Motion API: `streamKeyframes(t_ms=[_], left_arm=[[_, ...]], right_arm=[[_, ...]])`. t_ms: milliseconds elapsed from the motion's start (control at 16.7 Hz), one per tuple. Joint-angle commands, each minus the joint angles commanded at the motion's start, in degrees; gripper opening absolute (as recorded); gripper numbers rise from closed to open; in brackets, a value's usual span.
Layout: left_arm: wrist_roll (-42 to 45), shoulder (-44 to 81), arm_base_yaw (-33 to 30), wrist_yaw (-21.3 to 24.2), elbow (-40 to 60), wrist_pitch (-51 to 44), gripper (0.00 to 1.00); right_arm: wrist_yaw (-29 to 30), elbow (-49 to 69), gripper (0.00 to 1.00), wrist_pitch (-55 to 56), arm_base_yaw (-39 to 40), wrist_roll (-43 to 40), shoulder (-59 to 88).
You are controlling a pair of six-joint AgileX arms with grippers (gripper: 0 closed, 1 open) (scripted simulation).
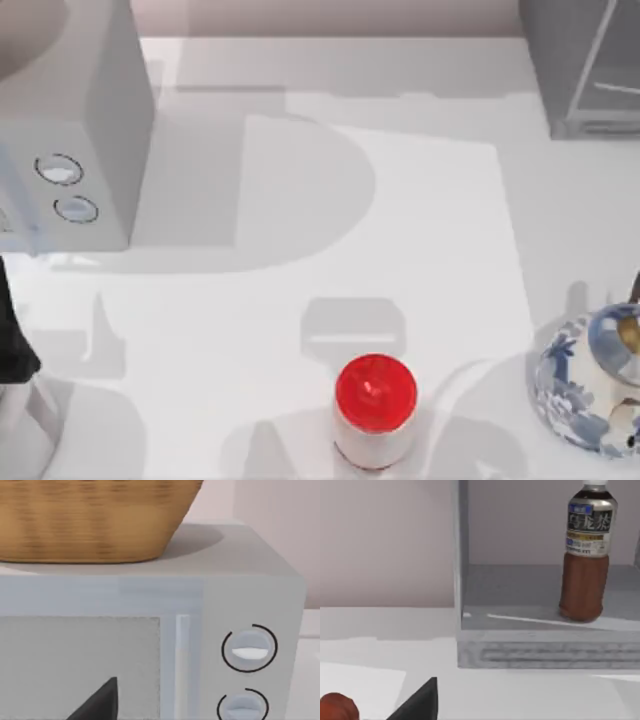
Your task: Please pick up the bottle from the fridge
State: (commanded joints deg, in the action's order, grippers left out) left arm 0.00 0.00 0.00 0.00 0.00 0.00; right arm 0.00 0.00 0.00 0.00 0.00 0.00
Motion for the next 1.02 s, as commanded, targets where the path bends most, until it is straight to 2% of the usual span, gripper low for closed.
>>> streamKeyframes(t_ms=[240, 420, 660, 1020], left_arm=[[0.00, 0.00, 0.00, 0.00, 0.00, 0.00, 1.00], [0.00, 0.00, 0.00, 0.00, 0.00, 0.00, 1.00], [0.00, 0.00, 0.00, 0.00, 0.00, 0.00, 1.00], [0.00, 0.00, 0.00, 0.00, 0.00, 0.00, 1.00]], right_arm=[[-0.28, 1.12, 1.00, 1.72, -0.80, -0.09, 1.64], [-1.55, 4.75, 1.00, 8.87, -3.25, -0.34, 8.16], [-4.87, 9.74, 1.00, 25.64, -7.99, -0.51, 24.62], [-12.92, 11.49, 1.00, 56.48, -16.55, 0.05, 60.64]])
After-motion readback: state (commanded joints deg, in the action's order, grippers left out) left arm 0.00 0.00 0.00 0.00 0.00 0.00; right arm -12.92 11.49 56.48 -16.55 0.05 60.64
